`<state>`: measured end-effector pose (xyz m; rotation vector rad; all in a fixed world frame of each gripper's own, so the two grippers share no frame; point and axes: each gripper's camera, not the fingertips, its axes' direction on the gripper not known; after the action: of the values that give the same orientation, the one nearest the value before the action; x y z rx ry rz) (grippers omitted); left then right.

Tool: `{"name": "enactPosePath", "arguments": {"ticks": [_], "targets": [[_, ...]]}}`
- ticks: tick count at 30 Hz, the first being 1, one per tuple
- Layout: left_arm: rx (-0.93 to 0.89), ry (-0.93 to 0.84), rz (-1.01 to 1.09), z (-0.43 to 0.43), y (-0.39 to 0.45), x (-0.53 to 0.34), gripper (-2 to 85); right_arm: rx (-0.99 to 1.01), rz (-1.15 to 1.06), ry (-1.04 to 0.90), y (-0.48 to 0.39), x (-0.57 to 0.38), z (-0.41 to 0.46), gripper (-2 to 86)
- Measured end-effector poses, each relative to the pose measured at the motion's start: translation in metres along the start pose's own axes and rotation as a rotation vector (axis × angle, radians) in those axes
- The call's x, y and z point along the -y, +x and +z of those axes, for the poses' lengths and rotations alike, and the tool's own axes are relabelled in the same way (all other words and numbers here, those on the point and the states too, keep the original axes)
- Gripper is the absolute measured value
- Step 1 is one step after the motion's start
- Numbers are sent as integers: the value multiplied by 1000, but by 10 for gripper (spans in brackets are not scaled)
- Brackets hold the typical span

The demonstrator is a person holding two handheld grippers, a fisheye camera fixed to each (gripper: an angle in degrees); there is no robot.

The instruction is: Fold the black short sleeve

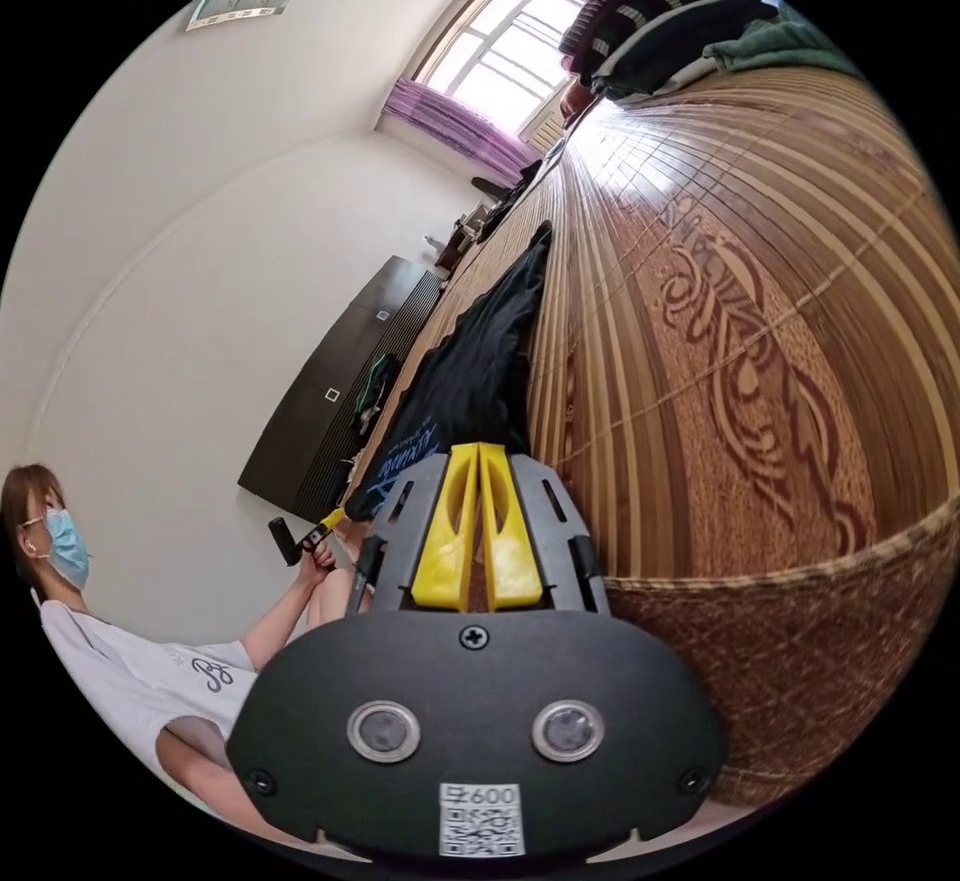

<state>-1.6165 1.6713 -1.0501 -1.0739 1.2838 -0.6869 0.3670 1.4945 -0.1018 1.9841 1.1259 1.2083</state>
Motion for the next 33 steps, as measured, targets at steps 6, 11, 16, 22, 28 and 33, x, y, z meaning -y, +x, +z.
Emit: {"name": "enactPosePath", "arguments": {"ticks": [6, 11, 16, 22, 28, 33], "targets": [[-47, -65, 29, 13, 17, 25, 124, 2, -7, 1, -33, -2, -6, -8], [-58, 32, -52, -12, 0, 29, 112, 2, -9, 1, -60, -6, -8, -8], [-100, -23, -61, -7, -10, 39, 98, 11, 6, -1, -80, -11, -7, -8], [-84, -79, 24, 4, 0, 51, 24, 3, 25, 7, -102, -19, -3, -8], [-149, -76, -53, 0, -38, 47, 7, 0, 29, 9, -124, -30, 3, -8], [-175, -96, -80, 8, -60, 44, 4, -10, 32, 14, -140, -40, 8, -8]]}}
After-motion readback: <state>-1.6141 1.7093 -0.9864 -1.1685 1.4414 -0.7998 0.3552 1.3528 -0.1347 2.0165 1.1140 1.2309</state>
